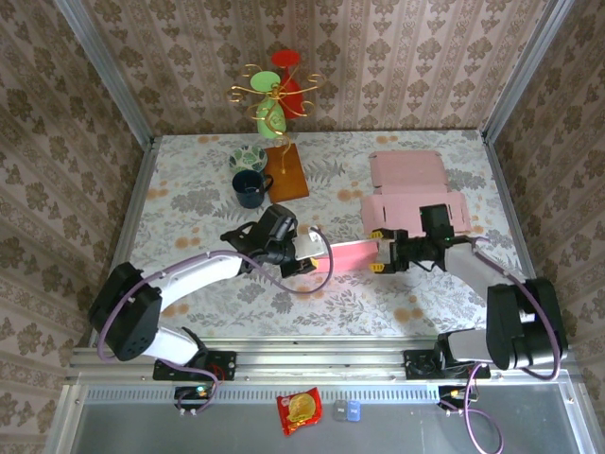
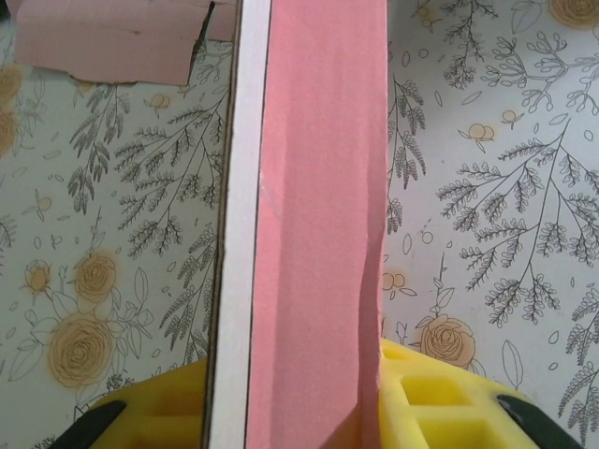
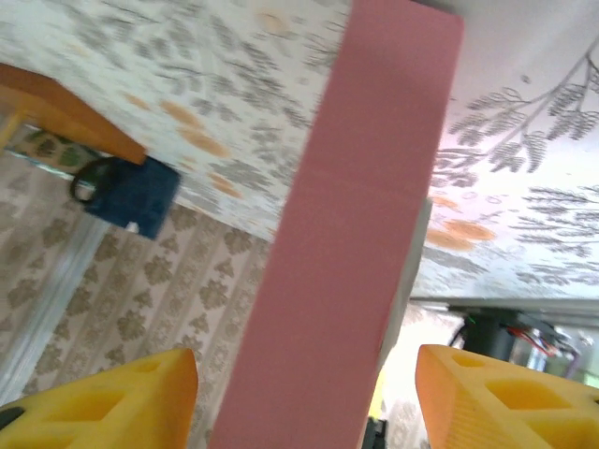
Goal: Fold the paper box
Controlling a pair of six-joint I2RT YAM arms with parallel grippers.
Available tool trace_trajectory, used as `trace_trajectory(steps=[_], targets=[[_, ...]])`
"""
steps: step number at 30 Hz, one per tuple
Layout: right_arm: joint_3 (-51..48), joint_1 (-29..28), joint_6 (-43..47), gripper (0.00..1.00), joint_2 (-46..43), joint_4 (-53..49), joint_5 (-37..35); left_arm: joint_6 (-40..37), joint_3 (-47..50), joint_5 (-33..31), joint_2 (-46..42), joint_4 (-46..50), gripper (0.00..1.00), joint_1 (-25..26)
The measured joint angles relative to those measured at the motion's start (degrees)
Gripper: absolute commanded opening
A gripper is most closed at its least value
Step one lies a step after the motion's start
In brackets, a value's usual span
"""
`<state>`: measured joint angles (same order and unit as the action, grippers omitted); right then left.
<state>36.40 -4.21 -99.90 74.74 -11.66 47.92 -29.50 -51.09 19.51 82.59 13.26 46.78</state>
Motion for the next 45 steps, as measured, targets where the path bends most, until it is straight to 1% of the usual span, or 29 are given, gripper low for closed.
trace_trajectory(steps=[3,6,8,10,13,16,19,22,26,30,33,40,45], targets=[[1.3,1.0,1.7,0.66,-3.4,-1.6,-2.3,1.6,-0.6,0.0,0.3,0.5,0.23,0.0],[1.8,1.3,4.7,0.66,-10.1,-7.4,-9.1,3.3,-1.0,0.2,0.4,1.5,0.23,0.0],[2.9,0.2,6.8,0.63,-15.6,-11.3,-15.1,4.4,-1.4,0.3,0.6,2.1,0.24,0.0],[4.2,-3.7,8.4,0.61,-21.2,-13.9,-22.3,5.6,-2.0,0.3,0.7,2.8,0.24,0.0],[4.3,-13.4,8.7,0.57,-27.7,-14.5,-32.0,7.3,-2.1,0.2,0.7,3.1,0.24,0.0],[3.6,-22.2,7.8,0.55,-28.3,-12.8,-39.4,8.5,-2.3,0.2,0.7,3.4,0.25,0.2],[2.0,-28.3,6.5,0.54,-25.4,-10.9,-45.0,9.3,-2.5,-0.2,0.7,3.7,0.25,0.5],[1.7,-30.9,5.6,0.54,-21.3,-9.3,-47.7,9.6,-2.7,-0.7,0.7,4.0,0.26,0.9],[1.7,-31.5,5.4,0.53,-18.1,-6.2,-49.5,9.8,-2.8,-1.1,0.7,4.1,0.26,1.2],[1.7,-31.5,5.4,0.51,-15.7,-3.7,-49.7,9.8,-3.0,-1.4,0.7,4.4,0.27,1.3],[1.7,-31.5,5.2,0.47,-14.5,-3.5,-49.7,9.8,-3.1,-1.6,0.7,4.4,0.28,1.5],[-0.6,-31.5,3.7,0.36,-15.0,-1.1,-49.6,9.7,-3.1,-3.1,0.8,4.8,0.34,2.6],[-1.0,-31.5,2.3,0.31,-14.9,-1.3,-49.6,9.6,-3.1,-4.3,1.0,4.9,0.35,3.4]])
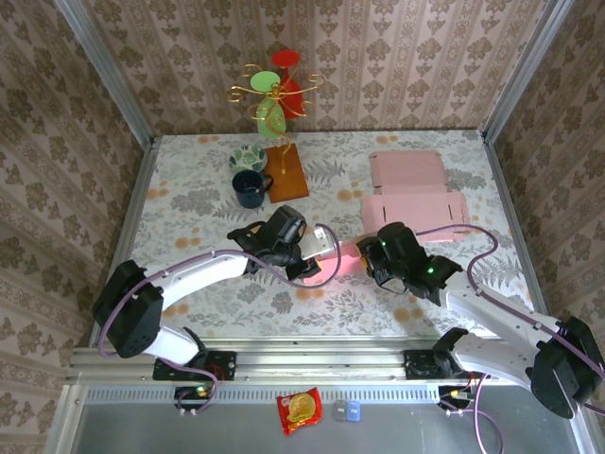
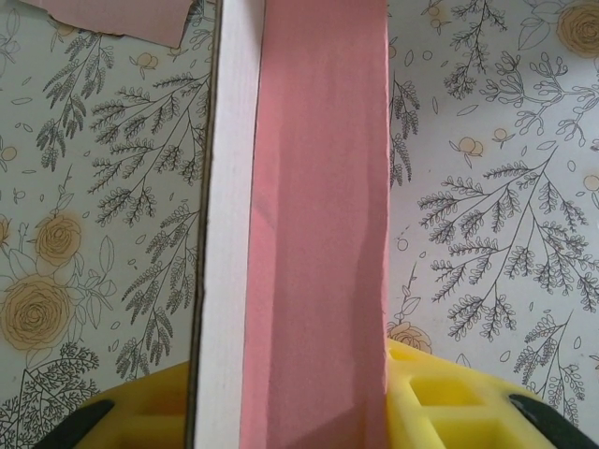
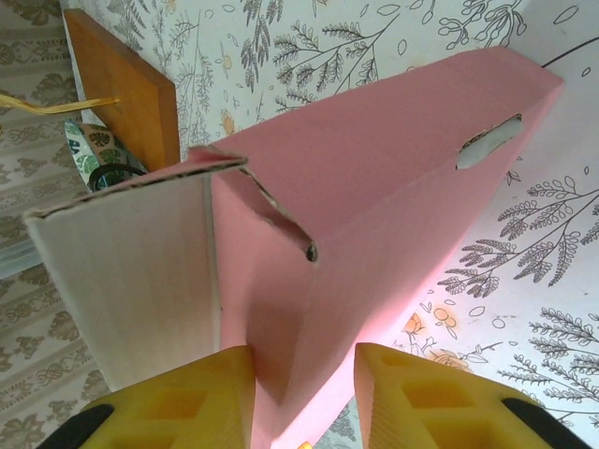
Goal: Fold the paper box
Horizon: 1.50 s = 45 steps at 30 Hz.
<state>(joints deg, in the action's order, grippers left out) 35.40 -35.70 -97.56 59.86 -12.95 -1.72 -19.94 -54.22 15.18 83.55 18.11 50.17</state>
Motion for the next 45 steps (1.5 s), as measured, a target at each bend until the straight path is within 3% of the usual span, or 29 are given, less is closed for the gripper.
trace_trajectory(steps=[7,11,16,23,28,32,38,45], targets=[[1.4,0.0,-0.2,0.28,1.2,-1.3,0.0,-0.2,-0.2,-0.3,0.0,0.3,0.33,0.1],[2.0,0.0,-0.1,0.27,1.4,-2.1,0.1,-0.5,-0.3,-0.5,0.0,0.6,0.26,0.4],[3.7,0.2,4.1,0.39,1.4,-5.5,0.3,-0.9,-0.4,-0.5,0.0,0.8,0.22,0.4],[10.9,4.4,30.5,0.48,-5.5,-16.5,0.7,-1.6,-0.5,-0.5,0.0,1.0,0.2,0.4],[16.3,14.8,52.3,0.5,-11.6,-20.8,4.3,-2.3,-0.6,-0.5,0.0,1.4,0.2,0.4],[18.3,21.4,65.4,0.46,-9.1,-23.6,10.1,-2.8,-0.7,-0.5,0.0,1.8,0.21,0.4],[18.9,21.7,77.0,0.43,1.3,-25.3,17.7,-3.5,-1.0,-0.4,0.0,2.3,0.22,0.0],[21.5,21.2,86.2,0.42,6.8,-27.9,18.9,-4.1,-1.0,0.0,-0.4,3.1,0.22,-0.8]])
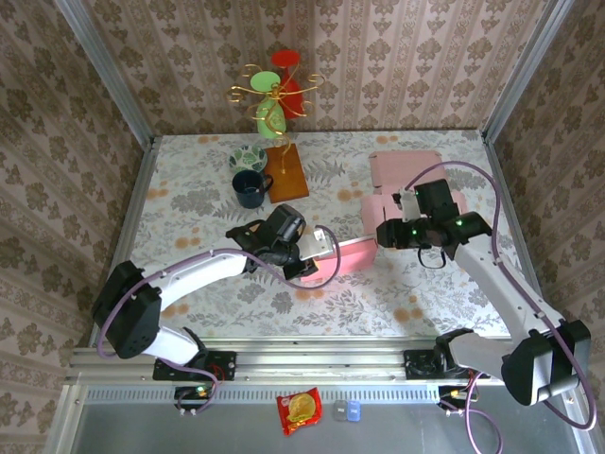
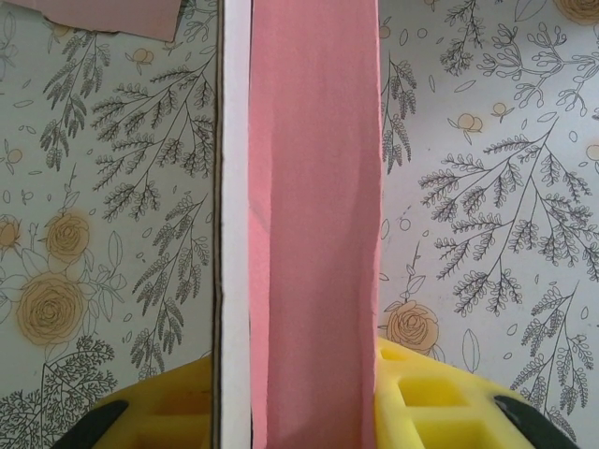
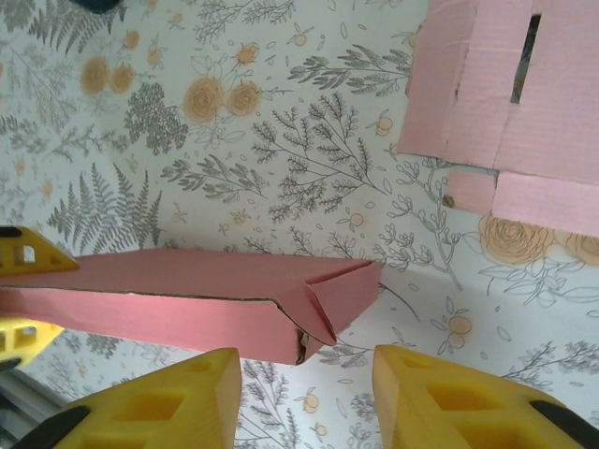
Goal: Fold the paper box
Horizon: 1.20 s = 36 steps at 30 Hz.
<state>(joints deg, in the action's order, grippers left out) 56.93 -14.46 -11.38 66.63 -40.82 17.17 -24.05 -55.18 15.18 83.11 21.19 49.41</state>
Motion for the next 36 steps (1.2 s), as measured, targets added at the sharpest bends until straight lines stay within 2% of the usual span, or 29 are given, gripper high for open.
trace_trajectory(steps=[15,25,36], targets=[[3.1,-4.2,10.0,0.33,6.0,-1.6,-3.5,-0.2,0.0,0.3,-0.1,0.3,0.22,-0.4],[4.9,-6.1,11.7,0.18,8.3,-1.7,-6.7,-0.2,0.0,0.5,-0.1,0.3,0.22,-0.8],[5.0,-7.2,11.8,0.07,8.5,-1.7,-9.4,-0.2,-0.1,0.5,-0.1,0.4,0.22,-0.8]])
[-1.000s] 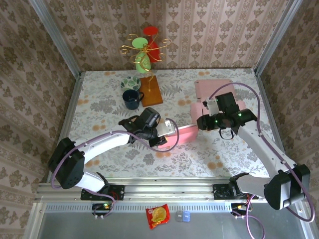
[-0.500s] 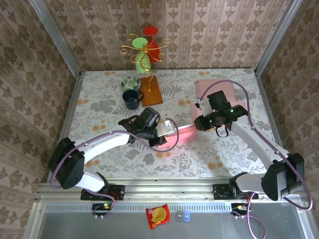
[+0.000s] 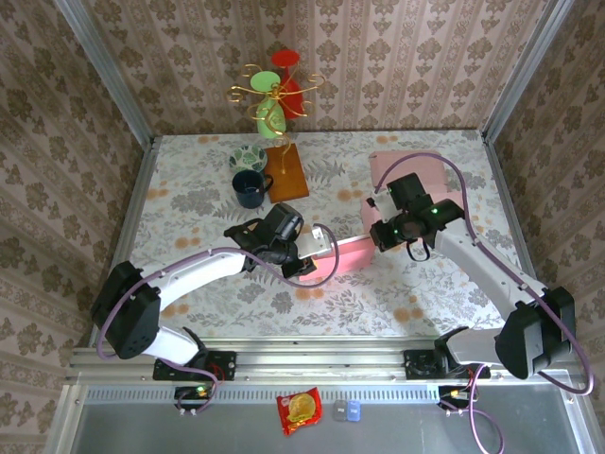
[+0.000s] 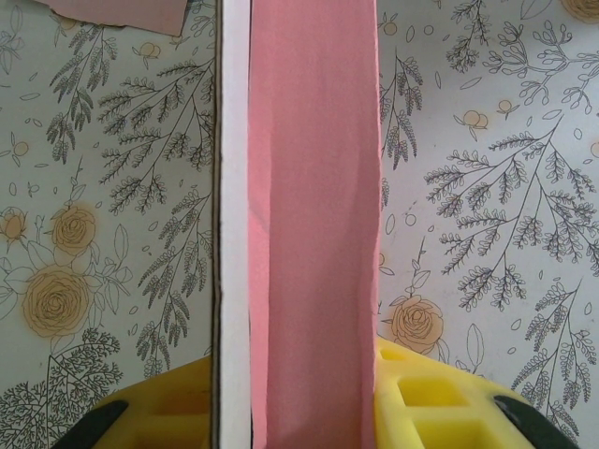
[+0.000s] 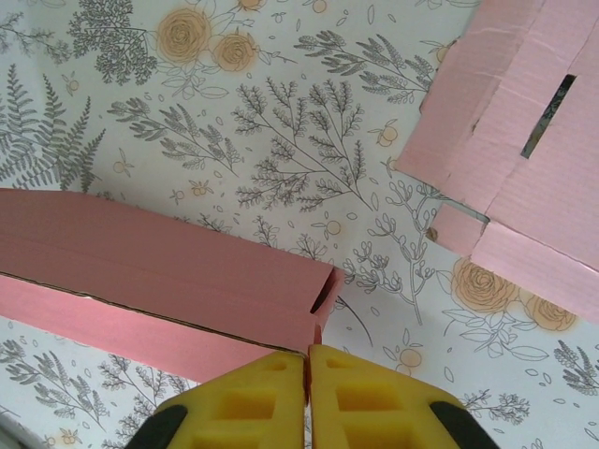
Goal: Fold the paper box
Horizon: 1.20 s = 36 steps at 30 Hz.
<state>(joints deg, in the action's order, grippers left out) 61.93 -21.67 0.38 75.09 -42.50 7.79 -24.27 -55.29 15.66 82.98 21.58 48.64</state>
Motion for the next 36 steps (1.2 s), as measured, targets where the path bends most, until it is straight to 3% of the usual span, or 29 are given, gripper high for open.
trace_trajectory(steps=[4,15,36], targets=[[0.4,-0.7,-0.1,0.0,0.4,0.0,-1.4,0.0,0.0,0.0,0.0,0.0,0.22,0.0],[0.6,-3.6,-3.8,0.0,0.4,0.1,-6.0,0.1,-0.1,0.1,0.0,0.1,0.2,-0.4],[-4.9,-3.9,-15.9,0.0,-3.7,6.4,-6.1,0.3,-0.8,1.8,0.7,0.7,0.2,-1.9]])
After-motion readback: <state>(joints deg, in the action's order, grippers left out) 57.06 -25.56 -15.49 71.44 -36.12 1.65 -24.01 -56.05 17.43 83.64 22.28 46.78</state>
